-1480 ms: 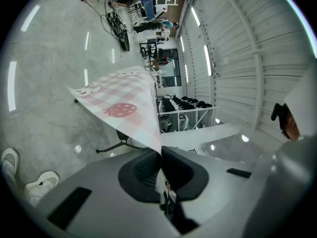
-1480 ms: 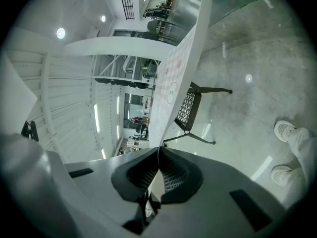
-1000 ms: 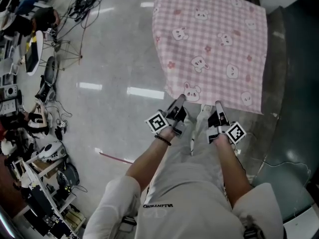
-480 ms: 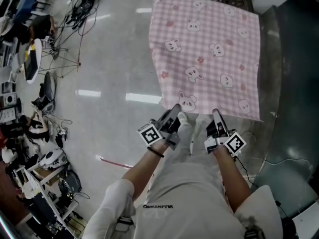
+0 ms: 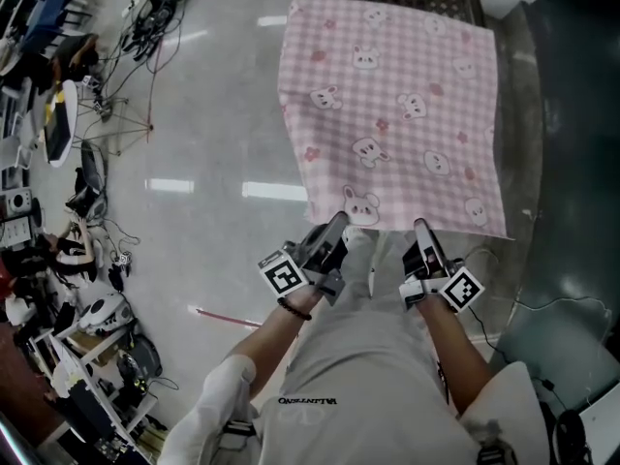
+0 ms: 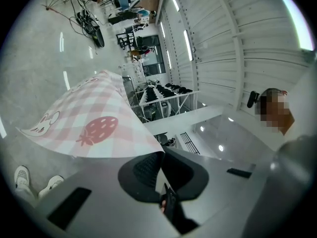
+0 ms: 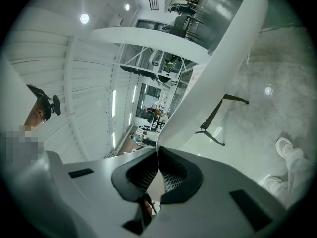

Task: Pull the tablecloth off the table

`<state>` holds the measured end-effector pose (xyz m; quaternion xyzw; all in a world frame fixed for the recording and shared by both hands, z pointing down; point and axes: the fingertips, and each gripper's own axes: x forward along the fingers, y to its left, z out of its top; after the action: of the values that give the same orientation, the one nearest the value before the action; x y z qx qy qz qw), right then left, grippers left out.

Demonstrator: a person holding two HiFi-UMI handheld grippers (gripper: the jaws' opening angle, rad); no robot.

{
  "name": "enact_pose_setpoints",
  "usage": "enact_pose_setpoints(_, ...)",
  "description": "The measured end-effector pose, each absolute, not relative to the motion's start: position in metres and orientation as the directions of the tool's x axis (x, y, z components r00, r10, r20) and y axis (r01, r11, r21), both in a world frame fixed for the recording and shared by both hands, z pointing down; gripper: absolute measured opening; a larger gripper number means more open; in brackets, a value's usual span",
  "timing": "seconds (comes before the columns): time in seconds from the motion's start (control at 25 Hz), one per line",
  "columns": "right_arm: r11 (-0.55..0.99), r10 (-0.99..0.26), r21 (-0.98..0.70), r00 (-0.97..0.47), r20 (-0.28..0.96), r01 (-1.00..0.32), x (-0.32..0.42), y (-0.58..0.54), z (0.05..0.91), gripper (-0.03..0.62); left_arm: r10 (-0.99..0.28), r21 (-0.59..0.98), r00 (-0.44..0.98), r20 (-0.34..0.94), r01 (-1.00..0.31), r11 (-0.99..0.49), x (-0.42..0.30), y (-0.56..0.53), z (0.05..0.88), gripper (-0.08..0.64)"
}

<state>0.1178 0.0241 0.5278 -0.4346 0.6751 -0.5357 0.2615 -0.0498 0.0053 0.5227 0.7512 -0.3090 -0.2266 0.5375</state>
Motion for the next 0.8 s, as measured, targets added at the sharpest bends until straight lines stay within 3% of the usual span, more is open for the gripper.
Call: enact_pose_setpoints(0.8,0.104,-0.832,-0.965,-0.552,0.05,-0.243,0.107,0.045,0.464,0.009,-0.668,0.957,0.744,-0.008,-0.188,-0.221,-0.057,0.034,0.458,0.003)
